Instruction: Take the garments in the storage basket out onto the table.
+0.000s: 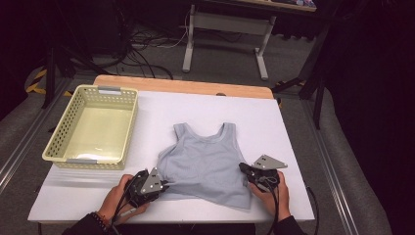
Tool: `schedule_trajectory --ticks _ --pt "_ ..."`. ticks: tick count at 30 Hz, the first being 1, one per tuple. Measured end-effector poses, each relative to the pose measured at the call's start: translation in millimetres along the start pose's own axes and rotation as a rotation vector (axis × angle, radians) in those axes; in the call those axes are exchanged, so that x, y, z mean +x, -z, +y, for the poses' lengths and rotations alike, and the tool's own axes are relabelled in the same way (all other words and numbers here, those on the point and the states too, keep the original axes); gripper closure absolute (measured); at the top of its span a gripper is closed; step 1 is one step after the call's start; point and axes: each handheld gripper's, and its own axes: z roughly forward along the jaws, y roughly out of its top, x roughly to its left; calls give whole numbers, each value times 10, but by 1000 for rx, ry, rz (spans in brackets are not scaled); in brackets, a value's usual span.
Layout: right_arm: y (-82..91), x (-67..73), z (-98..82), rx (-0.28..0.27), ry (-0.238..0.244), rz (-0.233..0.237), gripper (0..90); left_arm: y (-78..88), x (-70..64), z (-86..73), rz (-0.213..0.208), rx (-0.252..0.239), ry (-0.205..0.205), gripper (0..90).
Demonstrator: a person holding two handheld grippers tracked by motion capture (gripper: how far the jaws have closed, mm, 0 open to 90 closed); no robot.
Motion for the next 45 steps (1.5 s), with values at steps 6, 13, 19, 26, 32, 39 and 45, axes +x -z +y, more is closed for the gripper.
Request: schedule_trajectory --ticks 6,13,19,26,32,39,45 --pt "-119 -73 -43 44 8 -21 900 3 -46 -7 -6 -7 0 821" --pt "-167 -129 -5 45 14 -40 900 -6 -62 -2 -16 -26 9 790" --pt "233 -269 -5 -103 -97 -59 768 40 -82 6 -32 -84 34 702" --pt "176 -224 -131 3 -71 -3 587 -77 -97 4 -25 -70 39 588" --pt "49 -297 -197 45 -90 21 763 -99 -35 8 -43 -71 50 625" --pt "76 -423 -70 -13 -77 -76 807 -133 32 66 16 -55 25 674" --pt "-32 -516 -40 -18 -86 -107 806 -109 103 62 26 -43 36 668"
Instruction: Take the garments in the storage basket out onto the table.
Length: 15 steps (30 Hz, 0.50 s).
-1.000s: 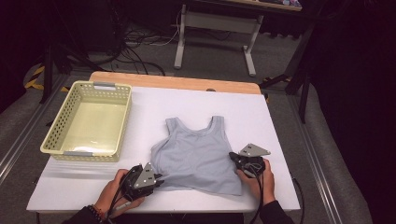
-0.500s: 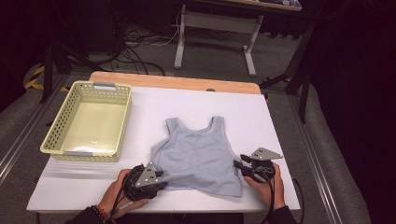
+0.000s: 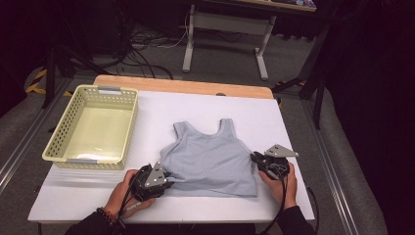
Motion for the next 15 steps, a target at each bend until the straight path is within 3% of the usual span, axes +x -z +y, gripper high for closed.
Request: schedule_trajectory --ticks 5,8,9,11,14,15 --pt "-13 -4 0 -11 3 -28 779 136 -52 17 -56 -49 -22 606" --pt "30 -14 14 -37 -9 -36 742 266 -58 86 -53 -109 5 588" --pt "70 -17 45 -51 -10 -26 757 316 -41 125 -57 -139 21 635" --pt "97 -18 69 -65 -9 -27 764 378 -7 228 -19 -176 33 675" --pt "146 -43 188 -115 -11 -18 796 350 74 412 29 -177 39 805" --pt "106 -70 294 -135 -11 8 781 278 175 588 50 -188 56 814"
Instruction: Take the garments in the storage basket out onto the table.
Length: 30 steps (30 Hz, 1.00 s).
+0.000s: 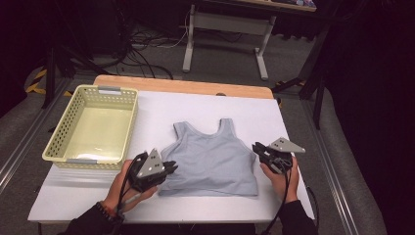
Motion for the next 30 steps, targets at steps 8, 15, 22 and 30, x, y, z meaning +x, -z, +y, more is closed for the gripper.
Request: schedule_trajectory --ticks 8,15,22,30 --pt "-549 -162 374 58 5 79 660 -669 533 273 195 89 87 618" --pt "-1147 -207 417 171 -7 107 591 -1183 1159 47 190 231 329 498" --pt "-1371 -191 352 259 -14 108 582 -1366 1244 -20 140 245 370 503" --pt "-1350 -166 359 266 -25 138 819 -1413 1302 196 92 258 266 844"
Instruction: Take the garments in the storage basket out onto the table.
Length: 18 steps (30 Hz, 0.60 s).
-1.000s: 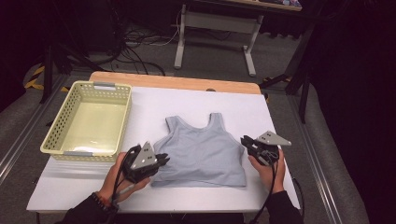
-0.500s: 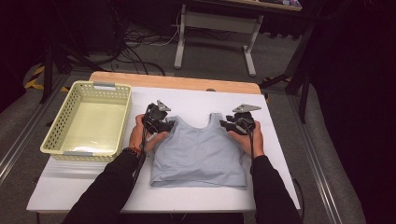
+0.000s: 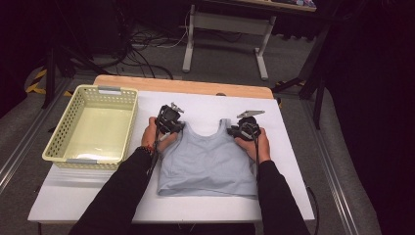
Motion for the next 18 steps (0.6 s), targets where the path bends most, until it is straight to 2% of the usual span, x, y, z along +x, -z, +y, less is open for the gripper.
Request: schedule_trajectory --ticks 2,5,6,8,10,11,12,13,14,15,18 --pt "30 14 6 -8 0 -12 862 50 6 86 11 -26 -18 845" --pt "91 35 11 -26 6 -34 874 113 -2 224 20 -53 -31 841" --pt "110 38 11 -32 6 -43 875 135 -28 318 40 -65 -47 831" --pt "130 40 10 -40 4 -52 875 138 -39 357 55 -64 -51 794" --pt "193 39 9 -69 -6 -78 875 134 -42 439 117 -79 -25 724" --pt "210 38 9 -76 -6 -87 874 144 -28 457 122 -87 -2 677" --pt "210 38 9 -76 -6 -87 874 144 -28 457 122 -87 -2 638" --pt "235 39 10 -87 -8 -105 866 180 -3 479 121 -107 27 618" --pt "235 39 10 -87 -8 -105 866 180 -3 479 121 -107 27 619" --pt "242 43 12 -89 -6 -110 861 214 1 486 140 -112 17 619" --pt "282 55 19 -109 -8 -122 785 282 5 470 106 -119 15 615"
